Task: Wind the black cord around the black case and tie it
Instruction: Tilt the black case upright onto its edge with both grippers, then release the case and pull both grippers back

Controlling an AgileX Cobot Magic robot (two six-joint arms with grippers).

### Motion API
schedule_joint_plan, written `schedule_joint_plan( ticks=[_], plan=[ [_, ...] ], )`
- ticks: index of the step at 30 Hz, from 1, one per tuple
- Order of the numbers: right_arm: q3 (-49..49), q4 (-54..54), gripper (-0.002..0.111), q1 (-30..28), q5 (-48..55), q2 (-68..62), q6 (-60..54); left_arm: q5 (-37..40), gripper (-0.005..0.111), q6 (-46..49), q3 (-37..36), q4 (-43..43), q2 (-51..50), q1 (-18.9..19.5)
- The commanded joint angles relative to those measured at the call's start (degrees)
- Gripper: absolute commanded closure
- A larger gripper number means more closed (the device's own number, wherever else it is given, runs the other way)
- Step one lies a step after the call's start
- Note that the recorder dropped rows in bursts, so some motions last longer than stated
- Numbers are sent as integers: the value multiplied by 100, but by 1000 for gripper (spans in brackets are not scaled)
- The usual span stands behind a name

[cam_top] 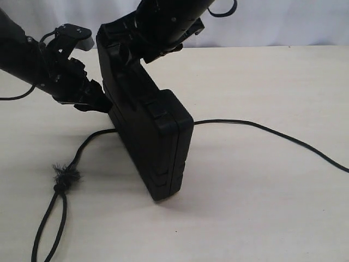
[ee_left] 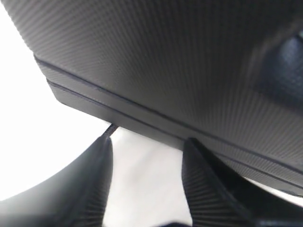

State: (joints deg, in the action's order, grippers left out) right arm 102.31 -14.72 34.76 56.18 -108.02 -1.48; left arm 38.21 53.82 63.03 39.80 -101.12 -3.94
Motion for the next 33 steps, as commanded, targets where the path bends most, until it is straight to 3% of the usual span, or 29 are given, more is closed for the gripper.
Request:
schedule_joint_plan(
  ticks=[1,8,12,17,26,33],
  plan=[
    [28,617,62,-6,-43,288,148,60,62,-34,-1,-90,74,5],
    [-84,1515,62,-6,588,838,211,16,62,-363,9,-466,534,156],
    [-906,1800,62,-6,530,1367,333,53,62,-672,9,-484,681,434],
    [-2429,1910,62,-6,-613,2541,738,123,62,-904,-1,-565,681,666],
    [-5524,442,62,6,-3425,4166,791,72,62,-904,-1,-636,681,689],
    [-6319,364,62,6,-4603,4189,470,72,62,-904,-1,-636,681,689]
  ],
)
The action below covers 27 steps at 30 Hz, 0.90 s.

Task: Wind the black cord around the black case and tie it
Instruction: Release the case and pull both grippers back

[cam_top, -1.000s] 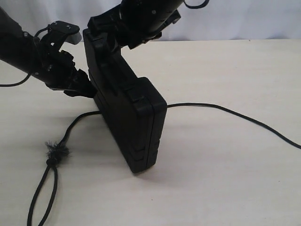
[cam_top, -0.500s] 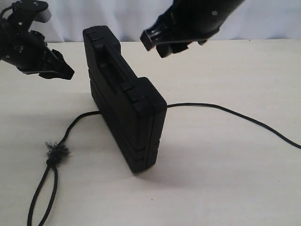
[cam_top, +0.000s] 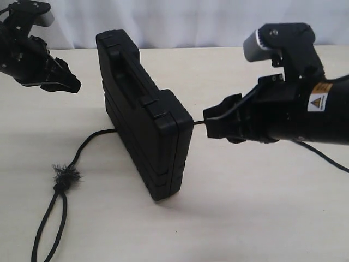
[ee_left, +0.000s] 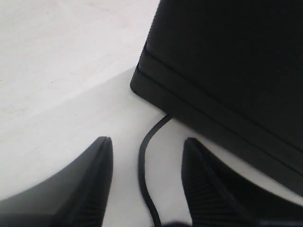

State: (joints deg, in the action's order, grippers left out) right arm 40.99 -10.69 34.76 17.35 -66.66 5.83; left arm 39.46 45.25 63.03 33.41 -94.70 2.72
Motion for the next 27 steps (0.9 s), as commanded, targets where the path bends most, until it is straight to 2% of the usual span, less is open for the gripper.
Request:
schedule_joint_plan(
  ticks=[1,13,23,25,27],
  plan=[
    [-188,-40,62,6,-808,53,-276,-53,62,-46,-1,3,39,23],
    [-177,-40,62,-4,-2229,53,-286,67,62,-46,-1,15,39,23],
    [-177,-40,61,-4,-2233,53,-286,57,62,-58,-1,15,39,23],
    [-177,-40,56,-4,-2169,53,-286,47,62,-58,-1,15,39,23],
    [-177,-40,42,-4,-2119,53,-286,36,62,-58,-1,15,39,23]
  ],
)
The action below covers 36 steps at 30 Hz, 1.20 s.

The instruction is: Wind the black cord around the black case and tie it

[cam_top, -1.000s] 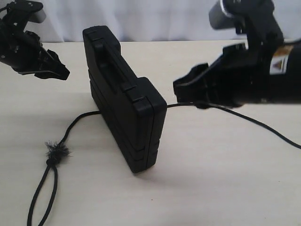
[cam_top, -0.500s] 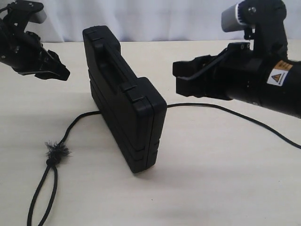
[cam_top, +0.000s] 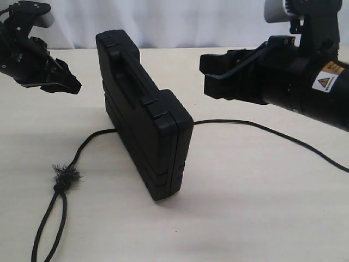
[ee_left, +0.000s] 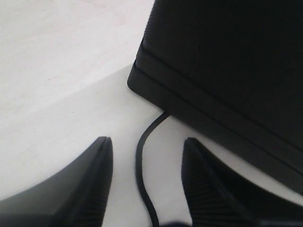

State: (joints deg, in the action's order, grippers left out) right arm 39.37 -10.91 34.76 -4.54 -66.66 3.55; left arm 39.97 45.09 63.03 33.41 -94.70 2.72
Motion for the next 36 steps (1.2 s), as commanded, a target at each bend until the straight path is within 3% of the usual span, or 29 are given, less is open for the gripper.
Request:
schedule_joint_plan(
  ticks=[1,2,4,16,22,28,36],
  plan=[
    [-15,-17,36,-4,137,74,-141,-14,62,-42,-1,15,39,23],
    [-4,-17,27,7,294,120,-320,-14,62,-42,-1,26,39,23],
    [-4,-17,20,7,608,228,-594,-14,62,-42,-1,26,39,23],
    [-4,-17,23,43,2925,1187,-1192,-14,62,-42,-1,26,39,23],
    [-14,13,23,1075,2808,1215,-1314,7,62,-42,-1,26,39,23],
    [-14,1391,25,1809,2892,1153,249,31,62,-42,-1,26,39,23],
    [-14,3784,25,2789,4097,706,2624,41,62,-42,-1,26,39,23]
  ],
)
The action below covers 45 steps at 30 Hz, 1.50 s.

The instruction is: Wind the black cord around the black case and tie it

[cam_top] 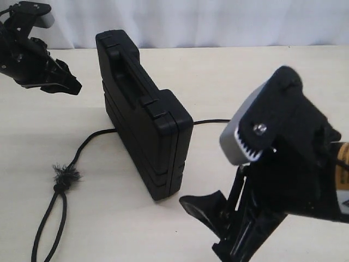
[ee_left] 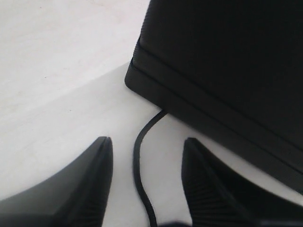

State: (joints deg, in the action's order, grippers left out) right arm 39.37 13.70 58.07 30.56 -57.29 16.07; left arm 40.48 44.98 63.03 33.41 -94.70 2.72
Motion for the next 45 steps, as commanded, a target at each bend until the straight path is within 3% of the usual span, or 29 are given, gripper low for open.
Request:
schedule_joint_plan(
  ticks=[1,7,15,20,24,45],
  plan=[
    [-14,1659,25,578,710,-300,1715,-10,62,-31,-1,26,39,23],
    [-232,3519,25,1158,157,-838,3623,32,62,-31,-1,26,39,23],
    [-776,7427,25,1199,129,-1600,7942,19,62,-31,-1,26,39,23],
    [-834,8556,25,1199,383,-1978,9378,-54,62,-31,-1,26,39,23],
    [-834,8625,25,1199,950,-2278,10378,-54,62,-31,-1,26,39,23],
    [-104,8625,25,1189,1168,-3191,10487,-81,62,-31,-1,26,39,23]
  ],
)
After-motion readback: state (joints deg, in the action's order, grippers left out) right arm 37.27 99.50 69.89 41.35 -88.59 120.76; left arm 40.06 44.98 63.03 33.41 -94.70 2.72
